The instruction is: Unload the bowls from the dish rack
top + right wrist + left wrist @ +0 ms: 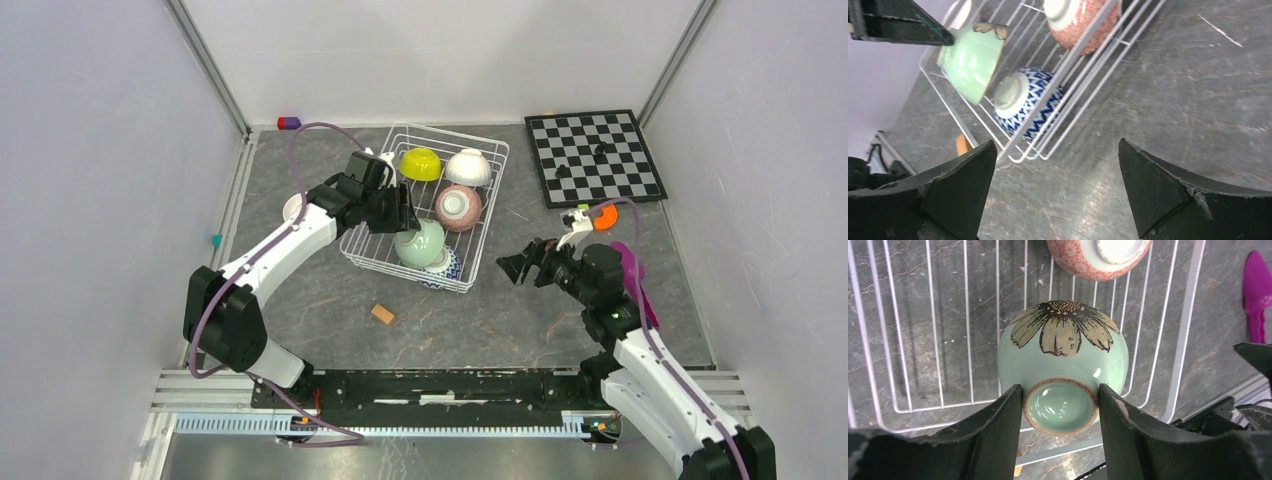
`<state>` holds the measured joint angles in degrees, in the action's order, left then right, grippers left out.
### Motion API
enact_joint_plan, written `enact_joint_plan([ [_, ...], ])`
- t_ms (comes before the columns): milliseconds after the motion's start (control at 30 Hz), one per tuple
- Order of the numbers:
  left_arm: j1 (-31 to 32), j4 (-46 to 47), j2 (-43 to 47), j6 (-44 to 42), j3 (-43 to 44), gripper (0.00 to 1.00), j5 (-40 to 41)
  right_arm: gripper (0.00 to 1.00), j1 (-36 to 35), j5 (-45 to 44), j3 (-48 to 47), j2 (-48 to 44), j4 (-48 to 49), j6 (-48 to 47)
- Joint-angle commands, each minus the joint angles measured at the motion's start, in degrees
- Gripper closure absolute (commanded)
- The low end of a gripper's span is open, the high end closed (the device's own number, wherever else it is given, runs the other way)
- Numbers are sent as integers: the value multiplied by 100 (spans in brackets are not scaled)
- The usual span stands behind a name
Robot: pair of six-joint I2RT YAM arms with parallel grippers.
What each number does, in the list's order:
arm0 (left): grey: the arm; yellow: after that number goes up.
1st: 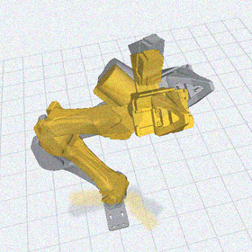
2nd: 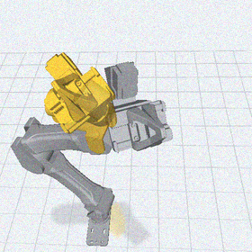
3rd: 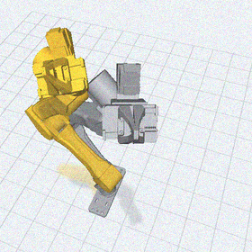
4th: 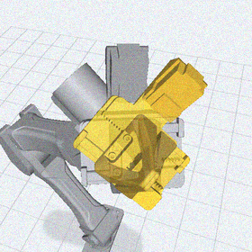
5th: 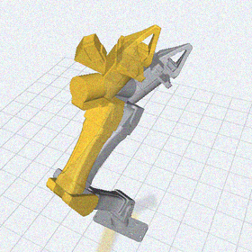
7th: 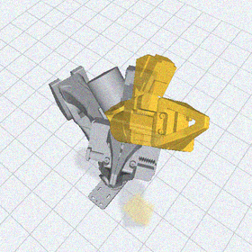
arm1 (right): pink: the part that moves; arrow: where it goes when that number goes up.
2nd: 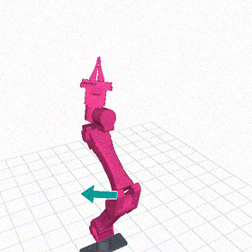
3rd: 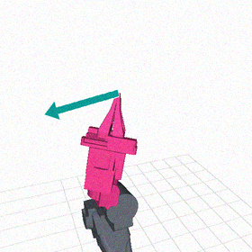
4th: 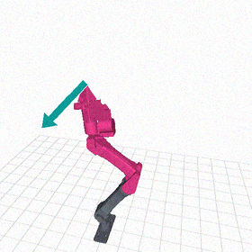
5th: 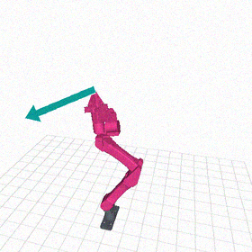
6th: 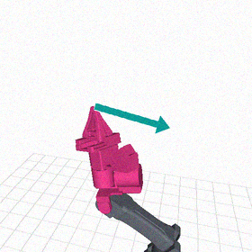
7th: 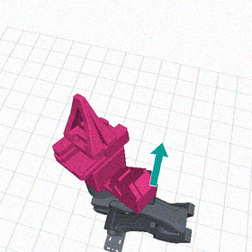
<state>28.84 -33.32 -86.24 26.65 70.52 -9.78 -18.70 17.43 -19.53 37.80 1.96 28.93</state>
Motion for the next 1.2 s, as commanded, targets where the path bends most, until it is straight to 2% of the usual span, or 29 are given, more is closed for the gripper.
enact_joint_plan([
  [0,-119,672,104,448,180,64,-445,2,-241,282,-497,498,1260,535],
  [267,-259,877,148,626,337,64,-1122,7,-1097,-44,-1138,1538,2023,548],
  [467,-341,1193,317,973,319,64,-1618,10,-1420,-85,-1456,2081,2432,609],
  [967,-375,2749,579,2388,-179,63,-2702,17,-1714,-387,-1590,2293,2883,827],
  [1167,-353,3222,625,2760,-437,63,-2964,29,-1765,-340,-1590,2293,3118,839],
])
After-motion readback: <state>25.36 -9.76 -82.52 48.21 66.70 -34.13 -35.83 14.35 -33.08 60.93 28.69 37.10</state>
